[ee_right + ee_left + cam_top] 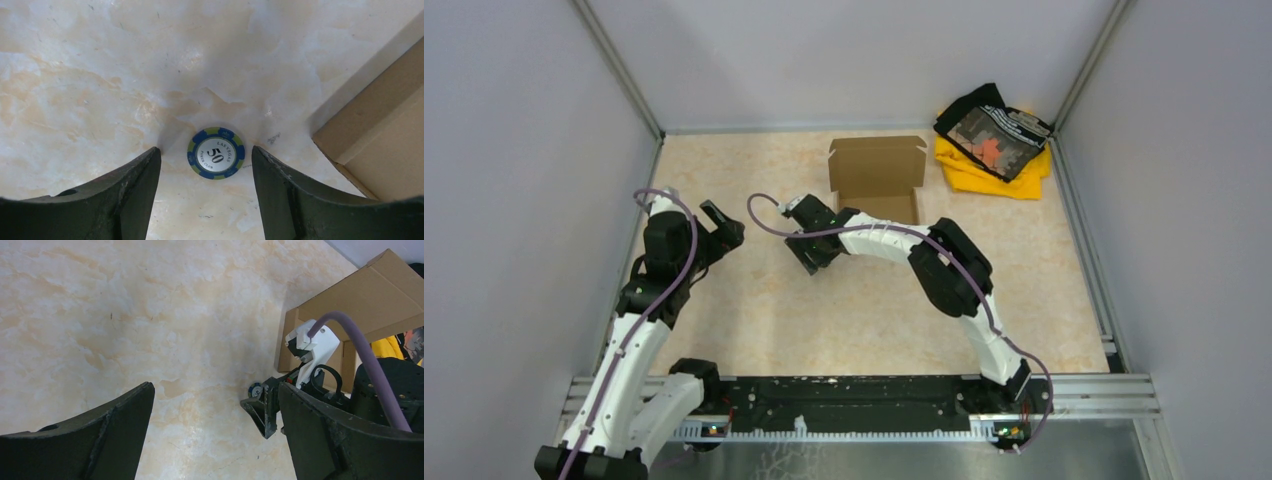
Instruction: Fold the paper box
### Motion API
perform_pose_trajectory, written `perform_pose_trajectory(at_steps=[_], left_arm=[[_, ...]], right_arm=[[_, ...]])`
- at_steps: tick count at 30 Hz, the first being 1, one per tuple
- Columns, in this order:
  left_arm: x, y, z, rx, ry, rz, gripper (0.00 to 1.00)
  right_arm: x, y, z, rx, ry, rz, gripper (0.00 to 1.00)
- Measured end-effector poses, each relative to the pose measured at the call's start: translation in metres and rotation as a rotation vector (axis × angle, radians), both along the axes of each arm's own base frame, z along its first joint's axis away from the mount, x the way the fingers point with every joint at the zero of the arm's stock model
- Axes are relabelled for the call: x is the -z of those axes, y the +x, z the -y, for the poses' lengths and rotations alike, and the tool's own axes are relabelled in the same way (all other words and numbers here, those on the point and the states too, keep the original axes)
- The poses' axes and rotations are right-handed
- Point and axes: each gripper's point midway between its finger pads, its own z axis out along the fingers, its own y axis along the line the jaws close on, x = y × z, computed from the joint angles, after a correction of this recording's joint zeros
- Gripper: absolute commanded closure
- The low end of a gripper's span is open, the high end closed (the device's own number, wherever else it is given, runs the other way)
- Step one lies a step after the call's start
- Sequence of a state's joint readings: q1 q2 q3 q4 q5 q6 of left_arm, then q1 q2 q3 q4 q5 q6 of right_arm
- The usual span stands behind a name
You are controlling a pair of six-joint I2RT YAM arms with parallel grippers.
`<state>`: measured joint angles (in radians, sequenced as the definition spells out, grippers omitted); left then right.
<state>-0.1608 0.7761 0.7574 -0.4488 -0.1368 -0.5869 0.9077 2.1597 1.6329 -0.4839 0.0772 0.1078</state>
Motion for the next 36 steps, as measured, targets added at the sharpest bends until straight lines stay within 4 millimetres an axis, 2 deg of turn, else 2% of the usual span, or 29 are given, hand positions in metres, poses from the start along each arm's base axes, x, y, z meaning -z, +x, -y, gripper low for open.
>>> perform_pose_trajectory(at_steps=[4,8,14,21,27,36], left_arm=[[-0.0002,-0.0002,0.0000,0.000,0.000,0.001,0.01],[-0.0003,-0.0001,0.0000,0.000,0.000,0.001,0.01],[-0.0003,-0.0001,0.0000,0.000,0.000,0.001,0.01],[-0.0002,-0.0001,0.0000,0.000,0.000,0.001,0.01],[0.0001,0.0000,0.0000,0.000,0.000,0.000,0.01],[0.0001,0.0001,0.0000,0.000,0.001,0.000,0.01]], right_arm=[[0.0018,0.0016,-0.0020,0.000,0.000,0.000,0.34],[0.0030,0.0023,-0.0021,0.000,-0.001,0.000,0.44],[0.0031,0.0033,-0.0012,0.004,-0.002,0.001,0.51],[0.0031,0.0039,-0.0005,0.006,-0.005,0.004,0.51],[0.0034,0.0038,0.0001,0.007,-0.007,0.004,0.46],[0.0038,0.0043,0.0010,0.010,-0.011,0.006,0.51]])
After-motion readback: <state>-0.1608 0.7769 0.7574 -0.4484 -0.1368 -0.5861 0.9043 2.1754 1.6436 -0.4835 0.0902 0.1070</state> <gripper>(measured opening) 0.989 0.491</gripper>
